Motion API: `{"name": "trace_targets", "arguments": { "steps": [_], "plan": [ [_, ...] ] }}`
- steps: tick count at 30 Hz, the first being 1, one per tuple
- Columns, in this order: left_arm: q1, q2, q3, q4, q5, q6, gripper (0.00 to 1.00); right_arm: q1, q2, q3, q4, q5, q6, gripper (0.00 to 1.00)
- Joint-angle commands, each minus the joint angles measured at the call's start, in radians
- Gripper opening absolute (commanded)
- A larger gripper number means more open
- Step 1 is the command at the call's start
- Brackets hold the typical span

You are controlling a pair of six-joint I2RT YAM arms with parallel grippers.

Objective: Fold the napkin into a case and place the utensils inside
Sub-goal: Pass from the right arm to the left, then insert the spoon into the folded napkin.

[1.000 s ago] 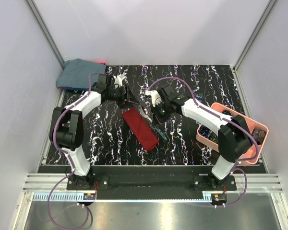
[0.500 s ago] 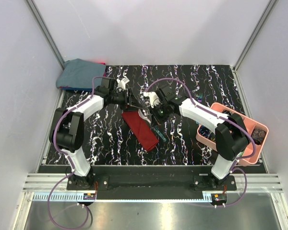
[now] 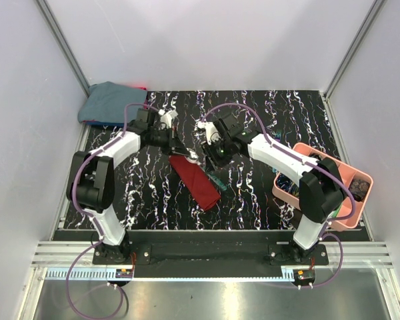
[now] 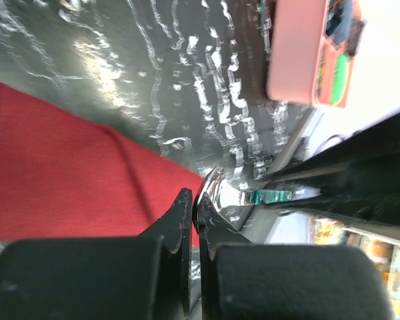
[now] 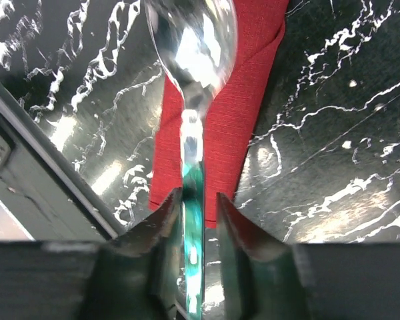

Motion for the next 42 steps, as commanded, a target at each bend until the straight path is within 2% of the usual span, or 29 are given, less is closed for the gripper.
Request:
{"name": "trace_targets", "arguments": {
  "steps": [1,3,4,6,7,8,9,11,12,16,23,27,37,42],
  "plan": [
    [0.115,-0.089,0.025,-0.071,0.012,0.300,0.00,0.006,-0.015,0.006,-0.009,0.044,0.125,0.40],
    [0.153,-0.072,0.033,-0.089,0.027,0.372,0.00,0.007,-0.014,-0.035,-0.004,0.021,0.174,0.40],
    [0.182,-0.063,0.071,-0.142,0.065,0.395,0.00,0.007,-0.015,-0.049,-0.006,0.021,0.183,0.39],
    [0.202,-0.031,0.122,-0.245,0.038,0.498,0.00,0.006,-0.029,-0.106,-0.004,0.012,0.191,0.35],
    [0.222,-0.023,0.152,-0.250,0.059,0.512,0.00,0.006,-0.035,-0.126,0.005,0.008,0.197,0.33],
    [0.233,-0.014,0.165,-0.252,0.075,0.513,0.00,0.004,-0.043,-0.163,0.005,0.007,0.198,0.30],
    [0.241,0.009,0.182,-0.284,0.073,0.530,0.00,0.004,-0.054,-0.178,0.007,0.006,0.198,0.21],
    [0.242,0.029,0.231,-0.307,0.011,0.566,0.00,0.004,-0.066,-0.219,0.005,-0.005,0.205,0.13],
    [0.242,0.049,0.246,-0.319,-0.005,0.587,0.00,0.004,-0.084,-0.235,0.005,-0.006,0.209,0.05],
    [0.261,0.109,0.303,-0.338,-0.020,0.639,0.00,0.004,-0.144,-0.315,0.033,-0.018,0.257,0.00],
    [0.270,0.215,0.410,-0.352,-0.042,0.670,0.00,0.003,-0.157,-0.459,0.155,-0.118,0.346,0.00],
    [0.267,0.255,0.456,-0.349,-0.005,0.652,0.00,0.006,-0.128,-0.502,0.220,-0.163,0.369,0.00],
    [0.249,0.268,0.421,-0.307,-0.019,0.616,0.00,0.004,-0.065,-0.517,0.301,-0.163,0.442,0.00],
    [0.193,0.272,0.403,-0.257,-0.025,0.572,0.00,0.004,-0.051,-0.525,0.323,-0.146,0.471,0.00]
  ]
}}
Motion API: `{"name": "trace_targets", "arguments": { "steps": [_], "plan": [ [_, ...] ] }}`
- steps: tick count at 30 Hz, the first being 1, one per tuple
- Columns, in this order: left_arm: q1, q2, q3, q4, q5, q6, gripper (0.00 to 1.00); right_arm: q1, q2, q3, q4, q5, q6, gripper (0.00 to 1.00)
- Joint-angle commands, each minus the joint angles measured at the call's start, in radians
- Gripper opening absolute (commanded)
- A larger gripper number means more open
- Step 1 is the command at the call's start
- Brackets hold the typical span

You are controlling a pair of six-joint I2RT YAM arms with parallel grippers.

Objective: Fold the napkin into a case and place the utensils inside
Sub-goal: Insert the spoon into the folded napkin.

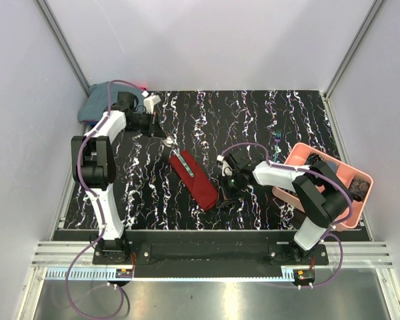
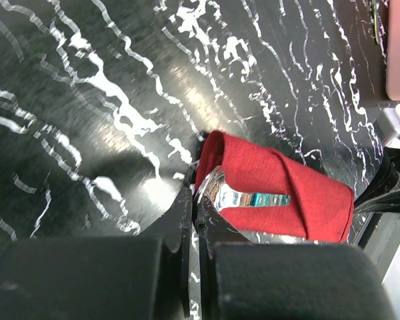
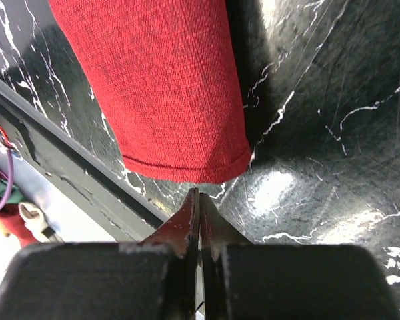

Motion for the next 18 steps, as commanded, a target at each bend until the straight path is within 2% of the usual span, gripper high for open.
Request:
{"name": "trace_targets", "arguments": {
  "steps": [1,18],
  "plan": [
    [-0.042,0.004,-0.008,0.075,0.009,-0.039,0.00,0.003,0.011,-0.010,0.057,0.002,0.045,0.00],
    [-0.080,0.016,-0.143,0.150,0.036,-0.128,0.00,0.003,0.066,-0.033,0.138,0.023,0.116,0.00]
  ]
}}
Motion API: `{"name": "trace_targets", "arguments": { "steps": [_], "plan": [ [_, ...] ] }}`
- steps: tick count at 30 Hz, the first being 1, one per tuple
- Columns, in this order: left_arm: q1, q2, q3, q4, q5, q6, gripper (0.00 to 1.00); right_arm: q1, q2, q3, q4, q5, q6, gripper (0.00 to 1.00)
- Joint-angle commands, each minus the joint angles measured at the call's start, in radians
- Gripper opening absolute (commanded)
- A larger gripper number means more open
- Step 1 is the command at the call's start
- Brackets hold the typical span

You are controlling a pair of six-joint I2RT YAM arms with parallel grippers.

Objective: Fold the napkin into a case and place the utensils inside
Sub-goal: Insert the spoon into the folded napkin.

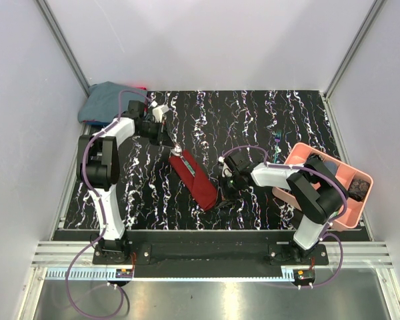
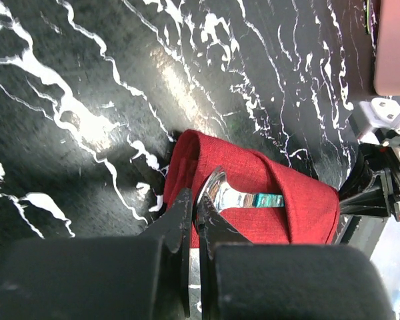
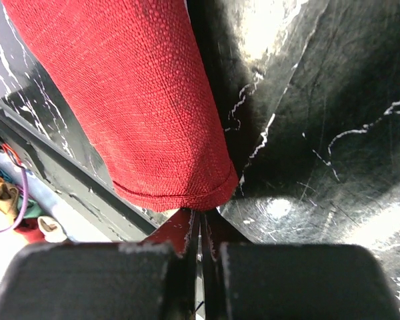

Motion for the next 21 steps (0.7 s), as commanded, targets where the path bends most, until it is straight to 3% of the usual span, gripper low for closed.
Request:
{"name": "trace_targets", "arguments": {
  "steps": [1,10,21],
  "plan": [
    [-0.008,0.016,-0.042,0.060,0.037,-0.042,0.00,0.003,0.026,-0.005,0.053,0.021,0.022,0.00],
    [-0.042,-0.008,-0.145,0.144,0.061,-0.091,0.00,0.003,0.037,-0.019,0.077,0.030,0.040,0.00],
    [-0.085,-0.002,-0.165,0.164,0.051,-0.136,0.00,0.003,0.041,-0.024,0.085,0.032,0.039,0.00]
  ]
}}
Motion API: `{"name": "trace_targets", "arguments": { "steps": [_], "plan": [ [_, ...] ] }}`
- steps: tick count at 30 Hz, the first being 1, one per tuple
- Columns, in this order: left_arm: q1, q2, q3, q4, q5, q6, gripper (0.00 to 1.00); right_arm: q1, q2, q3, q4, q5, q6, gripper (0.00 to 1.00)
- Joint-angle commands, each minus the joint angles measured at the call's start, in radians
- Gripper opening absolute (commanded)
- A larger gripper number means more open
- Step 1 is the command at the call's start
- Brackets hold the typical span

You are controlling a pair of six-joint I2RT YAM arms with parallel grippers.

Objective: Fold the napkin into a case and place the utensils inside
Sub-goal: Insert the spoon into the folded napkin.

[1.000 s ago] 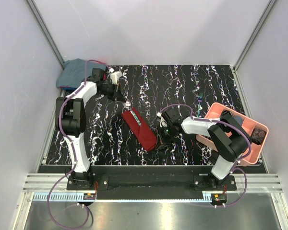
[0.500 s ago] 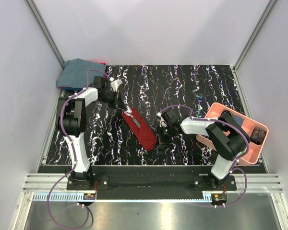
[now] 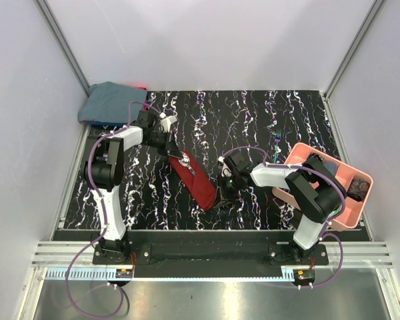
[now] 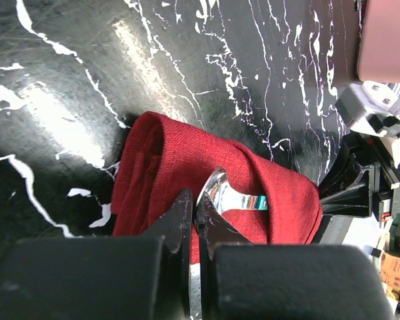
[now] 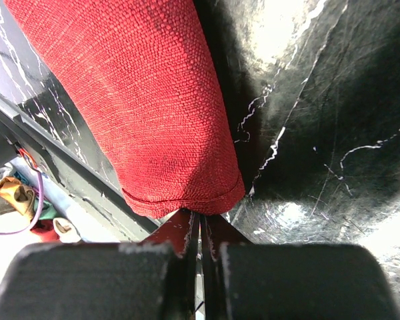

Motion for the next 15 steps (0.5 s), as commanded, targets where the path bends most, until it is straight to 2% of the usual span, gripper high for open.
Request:
{"name": "trace_targets", "arguments": {
  "steps": [1,3,6,7,9,10,11,12,13,15],
  "plan": [
    [-0.025,-0.004,-0.011,0.045,0.010,-0.025,0.00,0.003,0.026,-0.016,0.035,0.050,-0.011,0.00],
    [-0.031,0.002,-0.008,0.040,0.010,-0.026,0.00,0.003,0.026,-0.016,0.035,0.050,-0.012,0.00],
    [-0.032,-0.002,-0.003,0.034,0.001,-0.034,0.22,0.003,0.009,-0.020,0.030,0.057,-0.008,0.00],
    [-0.031,-0.005,0.008,0.022,-0.025,-0.040,0.37,0.001,-0.012,-0.020,0.024,0.062,-0.006,0.00],
    [-0.031,-0.034,0.020,0.019,-0.034,-0.052,0.46,0.001,-0.043,-0.010,-0.029,0.103,-0.011,0.01],
    [-0.031,-0.042,0.038,0.006,-0.057,-0.060,0.49,0.001,-0.084,-0.005,-0.057,0.122,-0.017,0.05],
    [-0.031,-0.050,0.055,-0.009,-0.060,-0.063,0.75,0.001,-0.106,0.000,-0.113,0.169,-0.026,0.09],
    [-0.031,-0.057,0.072,-0.027,-0.057,-0.068,0.93,0.000,-0.130,0.012,-0.146,0.201,-0.029,0.15],
    [-0.031,-0.064,0.103,-0.059,-0.068,-0.072,0.99,-0.004,-0.178,0.018,-0.181,0.230,-0.034,0.27],
    [-0.031,-0.100,0.123,-0.079,-0.095,-0.092,0.99,-0.013,-0.230,0.038,-0.275,0.296,-0.040,0.38]
  ]
}}
